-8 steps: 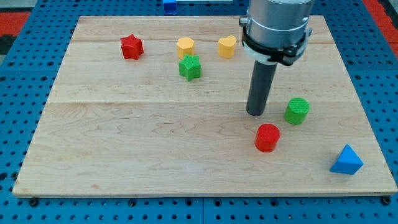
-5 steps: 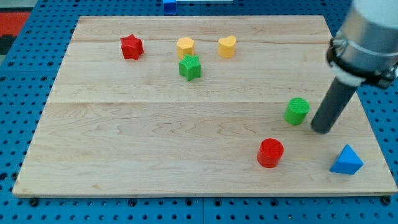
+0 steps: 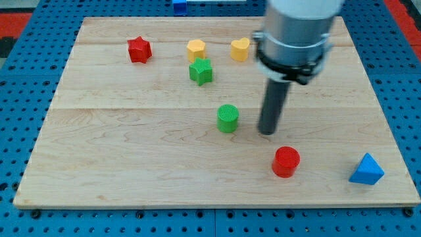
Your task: Move both the circles below the green star
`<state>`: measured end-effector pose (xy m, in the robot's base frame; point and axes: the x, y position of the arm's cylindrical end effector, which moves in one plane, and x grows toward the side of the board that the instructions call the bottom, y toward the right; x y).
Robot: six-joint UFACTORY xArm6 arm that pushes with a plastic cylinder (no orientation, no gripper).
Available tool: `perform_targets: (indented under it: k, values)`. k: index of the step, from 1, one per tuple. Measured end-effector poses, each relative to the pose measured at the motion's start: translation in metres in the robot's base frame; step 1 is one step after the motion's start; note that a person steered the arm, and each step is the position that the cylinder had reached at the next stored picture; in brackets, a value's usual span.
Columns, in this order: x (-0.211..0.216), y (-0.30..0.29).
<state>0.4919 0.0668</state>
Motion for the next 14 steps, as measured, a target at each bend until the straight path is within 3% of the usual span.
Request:
perform_targets:
  k: [1, 3, 4, 5, 6, 9, 10, 11, 13, 14]
  values:
    - [-0.002, -0.056]
    - [-0.051, -0.065]
    - [-0.046, -0.046]
    - [-0.023, 0.051]
    - [0.049, 0.075]
    - [0.068, 0.044]
    - [0.085, 0.077]
    - [0.102, 0.038]
    - [0.029, -0.054]
    - [0.007, -0.07]
